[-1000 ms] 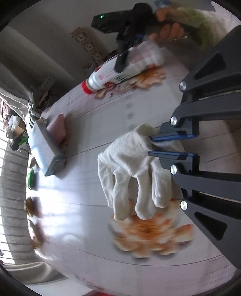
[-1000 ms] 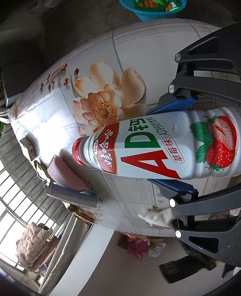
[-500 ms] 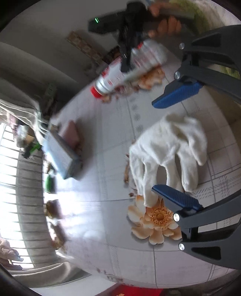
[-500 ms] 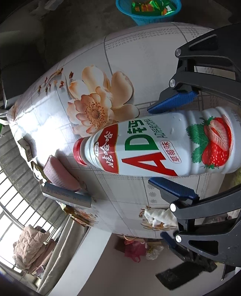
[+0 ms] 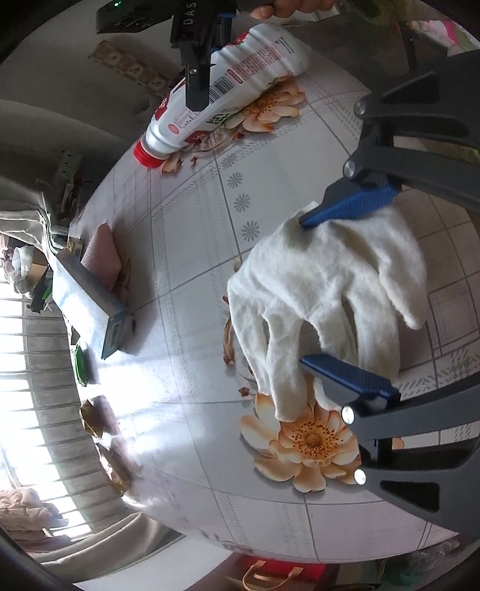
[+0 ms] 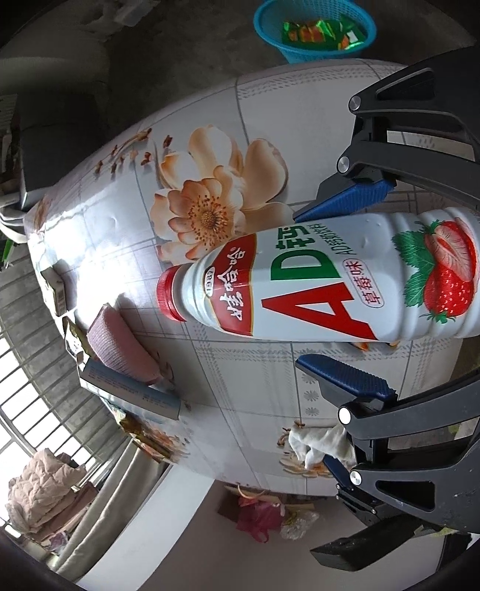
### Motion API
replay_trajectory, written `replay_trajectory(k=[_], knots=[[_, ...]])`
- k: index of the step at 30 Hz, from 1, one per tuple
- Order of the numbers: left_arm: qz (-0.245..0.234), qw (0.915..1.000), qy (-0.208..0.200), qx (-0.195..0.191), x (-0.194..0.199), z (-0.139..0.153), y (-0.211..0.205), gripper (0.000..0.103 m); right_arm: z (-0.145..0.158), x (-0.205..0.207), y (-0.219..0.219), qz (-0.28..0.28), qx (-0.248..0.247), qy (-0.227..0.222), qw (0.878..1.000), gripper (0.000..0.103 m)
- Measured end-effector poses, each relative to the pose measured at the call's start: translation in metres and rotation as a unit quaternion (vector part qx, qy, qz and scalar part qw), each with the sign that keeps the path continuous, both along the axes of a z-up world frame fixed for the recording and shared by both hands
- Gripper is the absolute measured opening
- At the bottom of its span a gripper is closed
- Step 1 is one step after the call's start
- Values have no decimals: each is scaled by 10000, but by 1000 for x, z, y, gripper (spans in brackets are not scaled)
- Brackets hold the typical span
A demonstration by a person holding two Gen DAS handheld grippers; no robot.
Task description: Collect trash
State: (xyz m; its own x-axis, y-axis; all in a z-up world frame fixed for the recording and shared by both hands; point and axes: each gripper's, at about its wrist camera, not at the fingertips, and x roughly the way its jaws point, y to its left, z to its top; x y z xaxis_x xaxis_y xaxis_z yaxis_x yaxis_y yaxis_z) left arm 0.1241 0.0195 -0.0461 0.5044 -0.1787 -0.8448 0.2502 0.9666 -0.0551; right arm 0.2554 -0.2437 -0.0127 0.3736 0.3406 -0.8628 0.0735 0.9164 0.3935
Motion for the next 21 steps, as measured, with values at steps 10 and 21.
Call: replay_trajectory(k=[10,21], knots=[[-40,9999,29,-150,2,1,-3,44,-7,4,4,2,-330,19,9995,61],[-114,9996,20,-241,0,3,-6,28,-7,1,4,-107,-347,-53,9993,60]])
